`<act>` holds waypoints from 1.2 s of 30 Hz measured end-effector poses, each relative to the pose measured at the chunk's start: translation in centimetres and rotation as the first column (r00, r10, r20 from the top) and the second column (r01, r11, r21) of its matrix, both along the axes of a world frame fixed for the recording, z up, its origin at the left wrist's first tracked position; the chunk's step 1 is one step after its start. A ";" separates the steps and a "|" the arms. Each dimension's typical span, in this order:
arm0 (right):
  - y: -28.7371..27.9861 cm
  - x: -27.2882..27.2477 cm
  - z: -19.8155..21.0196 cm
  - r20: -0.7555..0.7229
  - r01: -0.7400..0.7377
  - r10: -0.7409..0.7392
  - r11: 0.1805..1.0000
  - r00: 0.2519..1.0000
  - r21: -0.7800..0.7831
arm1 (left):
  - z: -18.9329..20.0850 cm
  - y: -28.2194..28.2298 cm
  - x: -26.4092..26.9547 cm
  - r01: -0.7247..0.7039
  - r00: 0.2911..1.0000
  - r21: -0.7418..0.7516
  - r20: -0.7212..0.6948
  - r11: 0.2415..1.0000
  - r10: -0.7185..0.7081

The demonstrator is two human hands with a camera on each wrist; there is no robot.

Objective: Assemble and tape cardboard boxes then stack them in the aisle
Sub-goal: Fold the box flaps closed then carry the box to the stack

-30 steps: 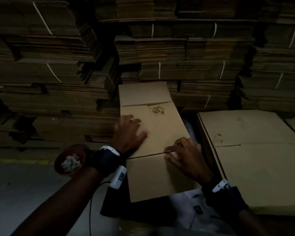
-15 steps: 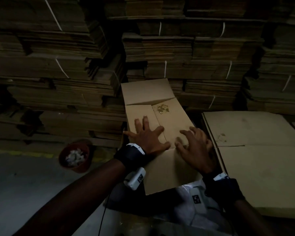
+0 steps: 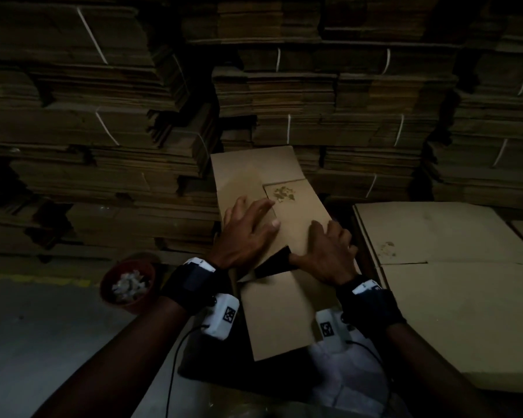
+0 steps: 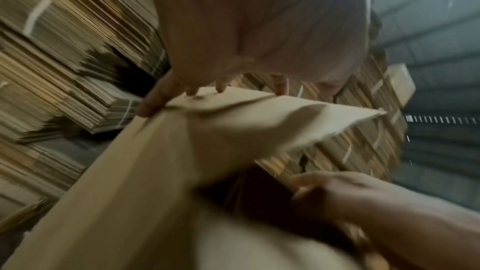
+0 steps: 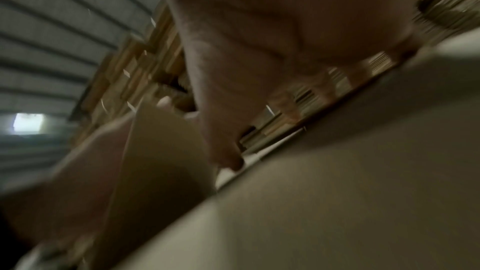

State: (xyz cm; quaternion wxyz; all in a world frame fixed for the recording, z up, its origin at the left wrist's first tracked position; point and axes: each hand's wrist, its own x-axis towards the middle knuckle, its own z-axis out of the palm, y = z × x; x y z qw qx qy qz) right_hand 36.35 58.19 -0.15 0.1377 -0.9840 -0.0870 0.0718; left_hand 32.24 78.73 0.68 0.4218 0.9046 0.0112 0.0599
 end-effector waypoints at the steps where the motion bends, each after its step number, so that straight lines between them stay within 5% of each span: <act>1: -0.1 -0.1 0.6 0.023 -0.001 -0.001 0.998 1.000 0.067 | 0.3 0.3 -0.1 -0.002 0.999 -0.045 0.033 0.999 0.004; 5: -2.2 0.4 3.3 0.087 -0.008 -0.047 0.838 0.995 0.546 | 1.9 1.5 -0.9 -0.016 0.983 -0.201 0.175 0.979 0.052; 9: -5.3 1.8 5.2 0.251 -0.026 -0.226 0.692 0.941 0.722 | 3.6 3.4 -2.5 -0.131 0.971 -0.184 0.173 0.974 0.164; 11: -7.1 2.8 5.6 0.349 -0.059 -0.267 0.713 0.898 0.698 | 4.4 4.5 -3.5 -0.215 0.959 -0.169 0.148 0.962 0.240; 13: -8.8 3.8 5.4 0.465 -0.041 -0.282 0.820 0.839 0.571 | 4.8 6.0 -4.6 -0.337 0.932 -0.069 0.114 0.939 0.343; 17: -10.0 3.8 3.1 0.575 0.121 -0.163 0.986 0.801 0.111 | 2.0 9.7 -6.2 -0.415 0.894 0.435 0.032 0.799 0.447; 20: -9.4 3.0 1.6 0.413 0.127 -0.081 0.988 0.907 -0.085 | -0.7 9.6 -6.7 -0.266 0.888 0.542 -0.184 0.797 0.421; 22: -8.9 2.8 1.0 0.168 0.053 -0.035 0.993 0.985 -0.104 | -1.8 8.2 -6.8 -0.126 0.864 0.433 -0.394 0.892 0.313; 25: -8.7 2.7 -0.3 -0.149 -0.015 0.023 0.999 0.989 0.050 | -3.9 5.9 -6.8 0.002 0.800 0.200 -0.588 0.980 0.118; 27: -8.7 2.5 -1.1 -0.257 -0.021 0.067 0.983 0.964 0.180 | -5.5 4.6 -6.8 -0.014 0.821 0.119 -0.565 0.993 0.079; 30: -9.3 2.8 -2.5 -0.226 -0.016 0.107 0.928 0.968 0.373 | -7.6 3.3 -7.1 -0.093 0.900 -0.016 -0.429 0.996 0.077; 36: -9.4 4.0 -1.9 -0.162 -0.077 0.160 0.902 0.974 0.424 | -10.0 0.7 -6.7 -0.211 0.951 -0.110 -0.254 0.971 0.178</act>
